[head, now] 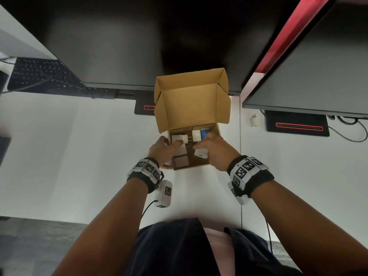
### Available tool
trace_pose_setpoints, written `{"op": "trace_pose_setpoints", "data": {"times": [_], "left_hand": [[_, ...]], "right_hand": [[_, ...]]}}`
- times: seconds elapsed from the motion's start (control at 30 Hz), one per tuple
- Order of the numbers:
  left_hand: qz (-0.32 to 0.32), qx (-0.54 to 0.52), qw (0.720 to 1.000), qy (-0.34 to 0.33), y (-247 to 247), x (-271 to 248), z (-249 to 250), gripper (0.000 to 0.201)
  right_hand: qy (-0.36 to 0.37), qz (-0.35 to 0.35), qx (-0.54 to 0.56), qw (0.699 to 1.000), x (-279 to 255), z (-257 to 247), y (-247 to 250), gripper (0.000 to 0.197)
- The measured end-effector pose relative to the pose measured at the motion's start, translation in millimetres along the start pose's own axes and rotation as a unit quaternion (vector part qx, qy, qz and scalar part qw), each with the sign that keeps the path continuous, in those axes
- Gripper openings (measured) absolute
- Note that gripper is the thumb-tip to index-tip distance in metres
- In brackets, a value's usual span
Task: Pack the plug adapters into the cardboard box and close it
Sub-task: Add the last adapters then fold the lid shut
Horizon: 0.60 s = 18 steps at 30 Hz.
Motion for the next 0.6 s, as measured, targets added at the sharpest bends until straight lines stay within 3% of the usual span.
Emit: {"op": "trace_pose_setpoints", "data": {"times": [0.23, 0.37, 0.47, 0.6], "left_hand": [[0.0, -0.008, 1.0, -0.005, 0, -1, 1, 0.058], [0.003, -0.001, 1.0, -0.009, 0, -2, 2, 0.055], [0.002, -0.001, 1.0, -0.012, 0, -2, 1, 0.054], [0.002, -0.004, 1.0, -0.014, 0, -2, 1, 0.054]], "right_hand": [[0.02, -0.049, 0.006, 0.999, -2, -7, -19, 0.036], [0.035, -0.073, -0.03, 0.996, -6, -13, -28, 0.033], [0.055, -0.063, -0.052, 0.995, -8, -14, -31, 0.031], [0.045, -0.022, 0.009, 0.999, -8, -5, -32, 0.025]]}}
Point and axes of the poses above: each hand's wrist, its own x-axis towards the middle knuckle, its own y-axis out of the back of the hand, z = x × y, the point moved 5 cm from there along x, towards the middle knuckle, and after that the axes turned 6 degrees about -y, right-handed, at the moved point
